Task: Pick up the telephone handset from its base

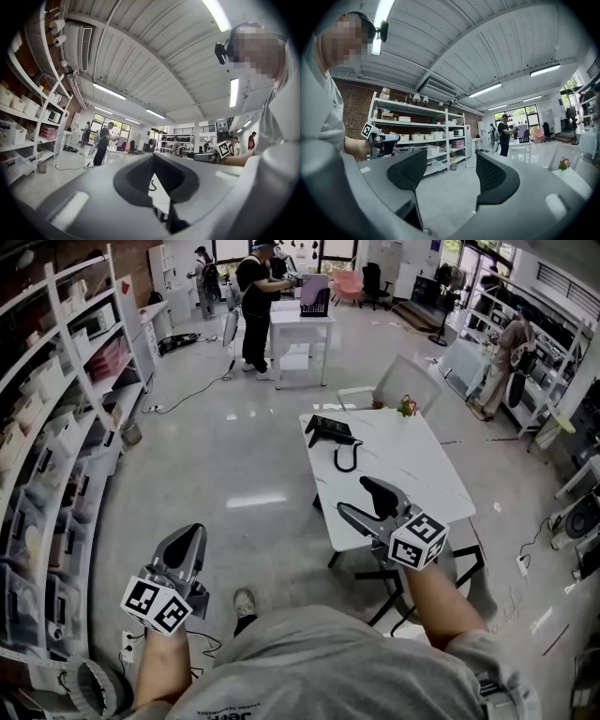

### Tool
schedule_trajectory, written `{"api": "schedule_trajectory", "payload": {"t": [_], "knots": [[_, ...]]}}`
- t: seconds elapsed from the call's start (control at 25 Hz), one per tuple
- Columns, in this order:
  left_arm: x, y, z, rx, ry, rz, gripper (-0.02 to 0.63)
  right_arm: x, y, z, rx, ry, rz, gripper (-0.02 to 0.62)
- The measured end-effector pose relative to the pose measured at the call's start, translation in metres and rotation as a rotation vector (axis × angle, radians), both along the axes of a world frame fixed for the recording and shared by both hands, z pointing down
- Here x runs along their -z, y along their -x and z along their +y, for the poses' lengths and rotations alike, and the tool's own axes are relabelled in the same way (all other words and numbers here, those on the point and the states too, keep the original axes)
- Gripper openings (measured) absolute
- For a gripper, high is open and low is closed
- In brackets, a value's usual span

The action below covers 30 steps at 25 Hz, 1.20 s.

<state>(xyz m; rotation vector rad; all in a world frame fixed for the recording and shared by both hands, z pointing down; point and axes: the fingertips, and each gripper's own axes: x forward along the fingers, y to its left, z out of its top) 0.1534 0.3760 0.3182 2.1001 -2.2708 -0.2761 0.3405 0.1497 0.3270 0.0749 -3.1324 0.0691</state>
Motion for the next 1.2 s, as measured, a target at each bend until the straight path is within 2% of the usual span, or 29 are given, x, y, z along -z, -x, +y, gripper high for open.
{"api": "schedule_trajectory", "payload": {"t": [0.16,0.32,0.52,0.72,1.0,1.2], "knots": [[-0.006,0.053,-0.021,-0.048,-0.023,0.001,0.058,-0.004,0.048,-0.012,-0.035,-0.023,0.015,0.310],[-0.009,0.123,-0.048,-0.098,-0.042,-0.012,0.058,-0.003,0.109,-0.027,-0.090,-0.038,0.019,0.310],[-0.008,0.209,-0.079,-0.172,-0.028,-0.020,0.058,0.011,0.196,-0.043,-0.136,-0.052,0.026,0.310],[-0.007,0.284,-0.096,-0.208,-0.024,-0.016,0.058,0.022,0.273,-0.053,-0.154,-0.074,0.030,0.310],[-0.013,0.370,-0.119,-0.217,-0.015,-0.001,0.058,0.022,0.359,-0.077,-0.162,-0.072,0.060,0.310],[-0.027,0.403,-0.141,-0.183,0.012,0.022,0.058,0.003,0.392,-0.110,-0.134,-0.042,0.069,0.310]]}}
